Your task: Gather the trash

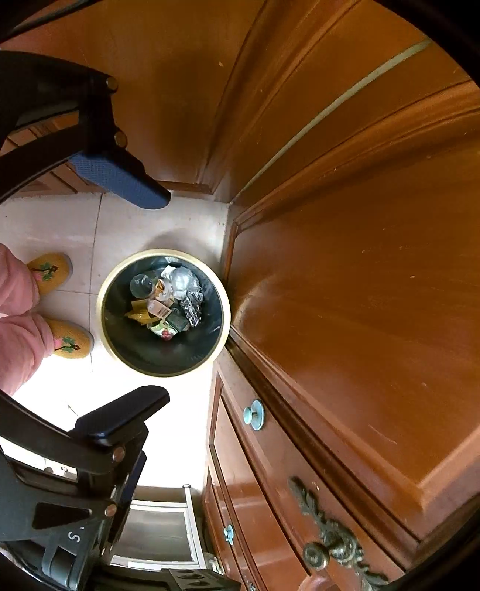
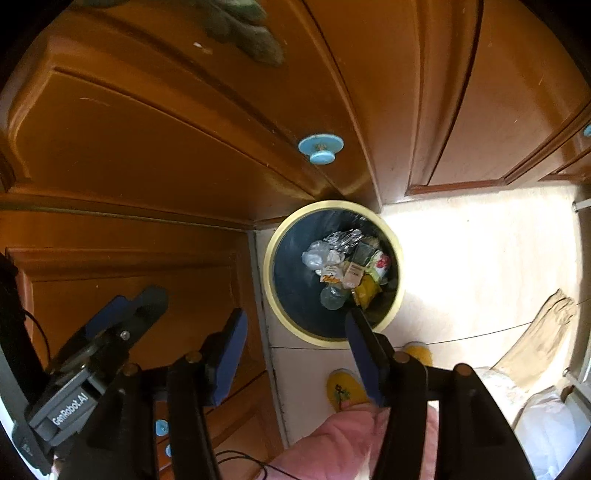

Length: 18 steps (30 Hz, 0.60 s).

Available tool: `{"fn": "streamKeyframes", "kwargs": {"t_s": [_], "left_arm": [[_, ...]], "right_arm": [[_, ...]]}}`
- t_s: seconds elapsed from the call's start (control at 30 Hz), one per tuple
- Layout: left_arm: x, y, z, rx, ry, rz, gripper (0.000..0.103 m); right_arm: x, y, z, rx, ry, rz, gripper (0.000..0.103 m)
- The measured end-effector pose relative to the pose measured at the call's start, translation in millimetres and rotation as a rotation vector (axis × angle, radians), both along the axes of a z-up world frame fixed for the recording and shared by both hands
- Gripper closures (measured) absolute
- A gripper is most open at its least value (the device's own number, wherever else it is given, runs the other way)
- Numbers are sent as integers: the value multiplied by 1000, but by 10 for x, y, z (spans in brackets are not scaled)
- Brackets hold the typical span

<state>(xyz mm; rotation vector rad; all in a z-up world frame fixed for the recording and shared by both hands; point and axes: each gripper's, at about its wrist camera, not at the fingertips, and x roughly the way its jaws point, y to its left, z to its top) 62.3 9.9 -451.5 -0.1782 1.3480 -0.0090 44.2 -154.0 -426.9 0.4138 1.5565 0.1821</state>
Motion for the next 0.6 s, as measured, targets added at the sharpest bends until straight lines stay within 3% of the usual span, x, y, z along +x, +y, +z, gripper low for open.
{"fn": "streamKeyframes", "kwargs": {"t_s": [0.3,0.6], "left_arm": [[-88,53,581,0,16,9,8],[-115,85,1607,35,-60,4,8]], "right_arm": [[-48,25,612,-58,-30,39,47],[-32,102,1498,-131,-83,75,47]]}}
